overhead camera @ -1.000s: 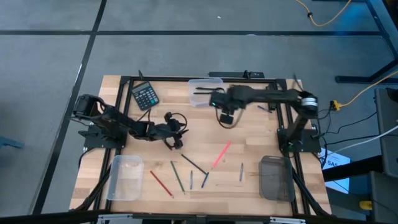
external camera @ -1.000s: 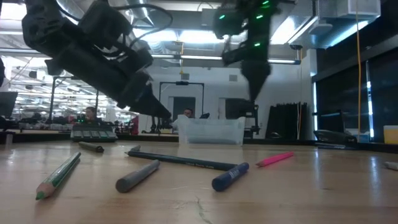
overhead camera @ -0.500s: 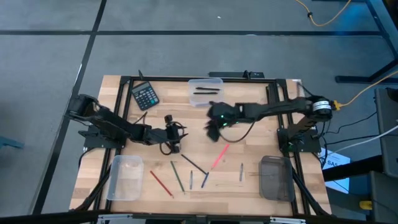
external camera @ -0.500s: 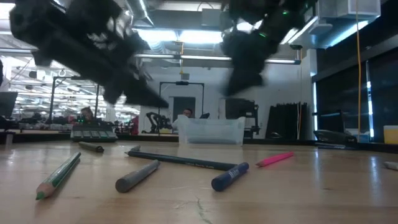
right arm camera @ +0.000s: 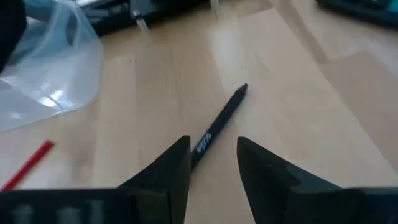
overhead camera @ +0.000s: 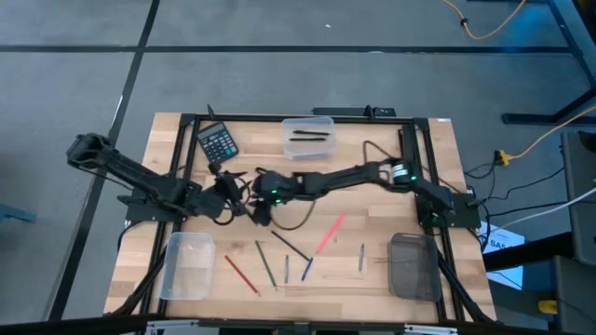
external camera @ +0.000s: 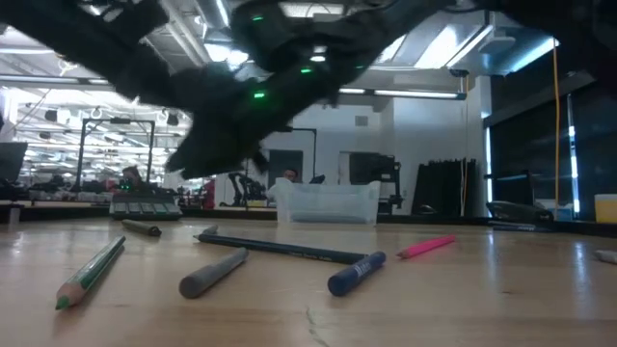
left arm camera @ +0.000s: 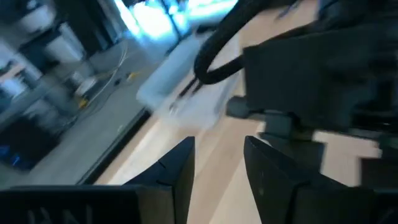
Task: Sort crayons/erasers/pens/pencils in bins
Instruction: Put the black pen into the top transparent bin
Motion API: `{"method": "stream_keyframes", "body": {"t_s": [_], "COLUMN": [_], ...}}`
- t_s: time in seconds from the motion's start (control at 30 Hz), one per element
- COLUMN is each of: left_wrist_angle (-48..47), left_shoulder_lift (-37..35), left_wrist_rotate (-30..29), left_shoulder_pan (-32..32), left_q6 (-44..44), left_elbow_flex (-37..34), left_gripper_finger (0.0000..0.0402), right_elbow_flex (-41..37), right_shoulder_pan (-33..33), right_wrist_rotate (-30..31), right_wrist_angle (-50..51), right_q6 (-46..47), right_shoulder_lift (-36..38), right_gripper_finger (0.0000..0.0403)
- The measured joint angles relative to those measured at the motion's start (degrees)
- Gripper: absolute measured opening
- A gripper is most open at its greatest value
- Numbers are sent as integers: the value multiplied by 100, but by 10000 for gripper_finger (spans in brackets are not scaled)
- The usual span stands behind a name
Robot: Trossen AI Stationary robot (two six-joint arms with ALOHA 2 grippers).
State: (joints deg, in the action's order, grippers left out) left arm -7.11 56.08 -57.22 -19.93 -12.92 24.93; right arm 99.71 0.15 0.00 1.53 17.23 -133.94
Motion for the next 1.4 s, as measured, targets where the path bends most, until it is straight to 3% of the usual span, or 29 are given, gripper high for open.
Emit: {"method": "stream_keyframes", "body": {"t_s": [0.13,0.37,0.7,1.0,1.17,1.4], "left_wrist_angle": [-746,-904,-871,-873,-890,-893], "left_shoulder_lift": [40,96,13,-508,-551,-518], "left_wrist_rotate": [-377,-456,-473,-819,-819,-818], "left_shoulder_pan": [-50,-27,-148,-609,-720,-720], "left_q6": [-732,-837,-955,-904,-904,-908], "left_elbow_flex": [0,0,0,2,0,0], "left_gripper_finger": [133,133,133,133,133,133], "right_elbow_flex": [1002,1950,1953,1893,1894,1924], "right_shoulder_pan": [55,119,150,437,606,612], "right_wrist_rotate": [144,189,89,-880,-366,6], "right_wrist_angle": [851,1312,1580,-60,-504,173], "right_q6": [31,-111,-1223,-2037,-2249,-2215], "right_shoulder_lift": [-730,-1512,-1370,-1611,-1760,-1811], "right_gripper_finger": [135,136,136,136,136,136]}}
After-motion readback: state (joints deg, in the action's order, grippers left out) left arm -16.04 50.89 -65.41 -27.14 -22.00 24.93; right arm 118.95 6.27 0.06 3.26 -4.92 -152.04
